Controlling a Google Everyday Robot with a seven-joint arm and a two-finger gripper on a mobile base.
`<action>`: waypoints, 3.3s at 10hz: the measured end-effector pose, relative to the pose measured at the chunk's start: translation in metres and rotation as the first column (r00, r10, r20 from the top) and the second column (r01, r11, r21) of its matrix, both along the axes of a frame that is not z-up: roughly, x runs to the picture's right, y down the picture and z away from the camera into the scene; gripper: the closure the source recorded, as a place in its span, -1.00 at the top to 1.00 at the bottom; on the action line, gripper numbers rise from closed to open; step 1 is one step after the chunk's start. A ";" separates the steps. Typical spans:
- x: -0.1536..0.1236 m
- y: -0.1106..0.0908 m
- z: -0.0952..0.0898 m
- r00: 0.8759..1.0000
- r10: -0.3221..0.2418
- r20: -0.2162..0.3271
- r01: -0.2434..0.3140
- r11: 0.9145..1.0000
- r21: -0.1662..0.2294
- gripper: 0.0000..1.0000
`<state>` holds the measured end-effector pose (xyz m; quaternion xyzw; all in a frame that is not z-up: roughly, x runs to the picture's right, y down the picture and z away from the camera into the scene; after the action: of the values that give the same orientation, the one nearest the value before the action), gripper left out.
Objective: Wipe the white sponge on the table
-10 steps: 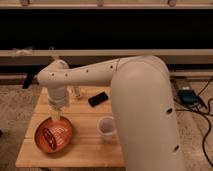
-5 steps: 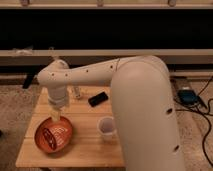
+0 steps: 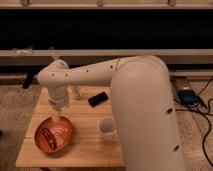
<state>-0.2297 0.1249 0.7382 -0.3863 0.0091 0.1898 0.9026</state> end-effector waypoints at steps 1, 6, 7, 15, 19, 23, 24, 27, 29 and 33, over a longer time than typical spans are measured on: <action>0.000 0.000 0.000 1.000 0.000 0.000 0.000 1.000 0.000 0.33; 0.001 0.001 0.001 1.000 0.001 -0.008 -0.001 1.000 0.001 0.33; 0.009 0.003 0.006 0.999 0.013 -0.030 -0.013 1.000 -0.005 0.33; 0.209 0.002 0.080 0.879 0.174 -0.443 -0.180 0.983 0.028 0.33; 0.279 -0.010 0.104 0.728 0.276 -0.627 -0.279 0.955 0.098 0.33; 0.330 0.011 0.110 0.617 0.342 -0.709 -0.384 0.917 0.109 0.33; 0.347 0.024 0.104 0.571 0.375 -0.730 -0.436 0.892 0.117 0.33; 0.355 0.039 0.105 0.535 0.418 -0.734 -0.492 0.861 0.131 0.33; 0.356 0.046 0.109 0.523 0.436 -0.732 -0.516 0.846 0.136 0.33; 0.368 0.059 0.114 0.497 0.465 -0.733 -0.555 0.819 0.144 -0.11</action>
<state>0.1386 0.1840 0.8522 -0.3091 0.2702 0.5865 0.6982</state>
